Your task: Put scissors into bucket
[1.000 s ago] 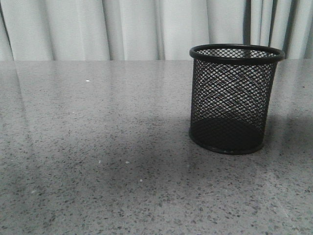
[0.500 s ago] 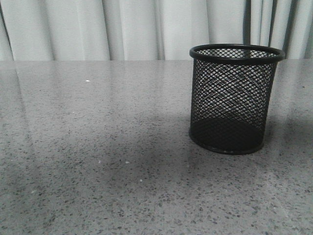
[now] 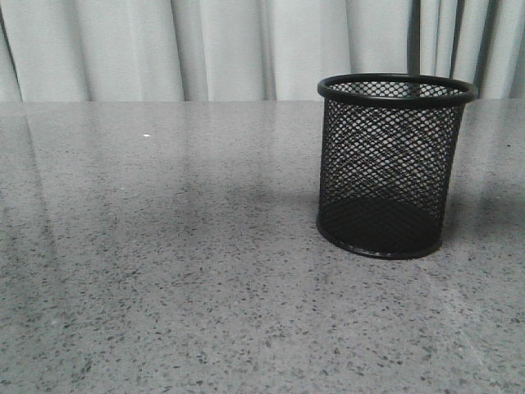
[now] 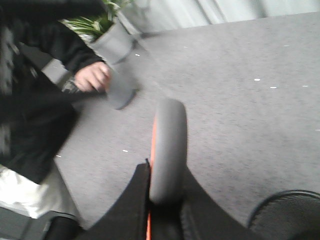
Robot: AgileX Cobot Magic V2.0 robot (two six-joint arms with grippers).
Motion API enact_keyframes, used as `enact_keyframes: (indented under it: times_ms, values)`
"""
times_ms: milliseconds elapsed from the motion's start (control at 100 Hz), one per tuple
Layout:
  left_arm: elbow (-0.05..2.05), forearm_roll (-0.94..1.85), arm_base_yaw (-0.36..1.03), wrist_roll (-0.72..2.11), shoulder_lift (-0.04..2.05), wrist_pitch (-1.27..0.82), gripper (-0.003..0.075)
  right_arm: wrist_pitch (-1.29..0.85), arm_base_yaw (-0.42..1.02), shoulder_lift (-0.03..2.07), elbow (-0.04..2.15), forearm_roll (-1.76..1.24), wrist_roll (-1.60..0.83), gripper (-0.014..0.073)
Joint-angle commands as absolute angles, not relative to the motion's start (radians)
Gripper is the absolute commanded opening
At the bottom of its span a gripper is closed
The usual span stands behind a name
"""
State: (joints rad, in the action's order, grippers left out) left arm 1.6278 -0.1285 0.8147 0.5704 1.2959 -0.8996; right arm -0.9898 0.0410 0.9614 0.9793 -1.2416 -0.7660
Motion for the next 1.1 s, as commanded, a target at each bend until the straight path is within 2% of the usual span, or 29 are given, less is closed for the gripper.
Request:
enact_keyframes:
  times_ms: [0,240,450,610,1090]
  values:
    - [1.663,-0.141,0.714,0.545,1.233,-0.875,0.0457,-0.957,0.042,0.954,1.071,-1.184,-0.703,-0.0045]
    - [1.663,-0.138,0.365,0.495,1.147,-1.011,0.0457,-1.043,0.042,0.954,1.294,-0.748,-0.438,-0.0045]
    - [1.663,-0.087,0.178,0.465,1.075,-1.045,0.0457,-1.216,0.044,0.972,1.363,-0.587,-0.351,-0.0045]
    - [1.663,-0.057,0.166,0.453,1.042,-1.044,0.0457,-1.297,0.078,1.006,1.363,-0.549,-0.343,-0.0045]
    - [1.663,-0.036,0.166,0.442,1.03,-1.048,0.0457,-1.313,0.186,1.146,1.363,-0.465,-0.332,-0.0045]
